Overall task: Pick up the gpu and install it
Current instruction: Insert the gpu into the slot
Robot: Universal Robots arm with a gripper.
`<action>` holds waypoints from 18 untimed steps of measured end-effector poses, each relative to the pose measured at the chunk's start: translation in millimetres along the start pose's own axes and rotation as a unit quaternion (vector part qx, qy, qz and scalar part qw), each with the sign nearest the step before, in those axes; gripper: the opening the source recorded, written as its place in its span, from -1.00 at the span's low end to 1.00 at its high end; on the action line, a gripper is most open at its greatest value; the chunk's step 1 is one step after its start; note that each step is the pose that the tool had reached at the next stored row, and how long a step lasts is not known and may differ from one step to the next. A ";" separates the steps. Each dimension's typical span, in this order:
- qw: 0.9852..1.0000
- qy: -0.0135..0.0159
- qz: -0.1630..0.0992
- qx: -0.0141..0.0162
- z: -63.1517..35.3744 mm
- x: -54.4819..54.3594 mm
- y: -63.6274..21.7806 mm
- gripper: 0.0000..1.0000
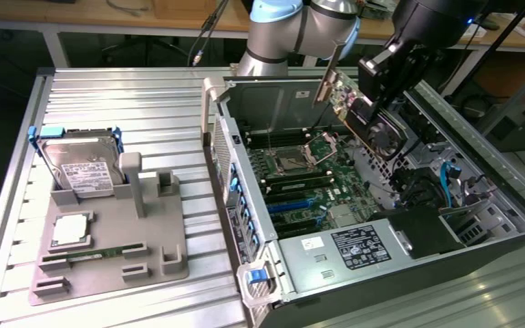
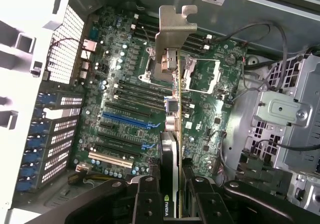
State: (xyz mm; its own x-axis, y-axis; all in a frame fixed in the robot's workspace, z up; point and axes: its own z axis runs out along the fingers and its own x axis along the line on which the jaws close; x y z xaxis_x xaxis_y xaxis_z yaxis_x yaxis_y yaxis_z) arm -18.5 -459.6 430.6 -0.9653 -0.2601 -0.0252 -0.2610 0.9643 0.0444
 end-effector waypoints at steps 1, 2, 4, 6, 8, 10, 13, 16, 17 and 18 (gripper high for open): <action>1.000 0.000 -0.002 0.000 0.0 0.0 0.0 -0.46; 1.000 0.000 -0.004 0.000 0.0 0.0 0.0 -0.46; 1.000 0.000 -0.007 0.000 0.0 0.0 0.0 -0.46; 1.000 0.000 -0.010 0.000 0.0 0.0 0.0 -0.46; 1.000 0.001 -0.014 0.000 0.0 0.0 0.0 -0.46; 1.000 0.001 -0.017 0.000 0.0 0.0 0.0 -0.46; 1.000 0.001 -0.023 -0.001 0.0 0.0 0.0 -0.46; 1.000 0.001 -0.028 -0.001 0.0 0.0 0.0 -0.46; 1.000 0.001 -0.029 -0.001 0.0 0.0 0.0 -0.46; 1.000 0.001 -0.031 -0.001 0.0 0.0 0.0 -0.46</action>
State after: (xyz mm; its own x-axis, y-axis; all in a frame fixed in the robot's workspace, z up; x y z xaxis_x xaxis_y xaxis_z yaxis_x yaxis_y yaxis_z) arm -18.5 -459.6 430.6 -0.9475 -0.3187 -0.0251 -0.3196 0.9465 0.0444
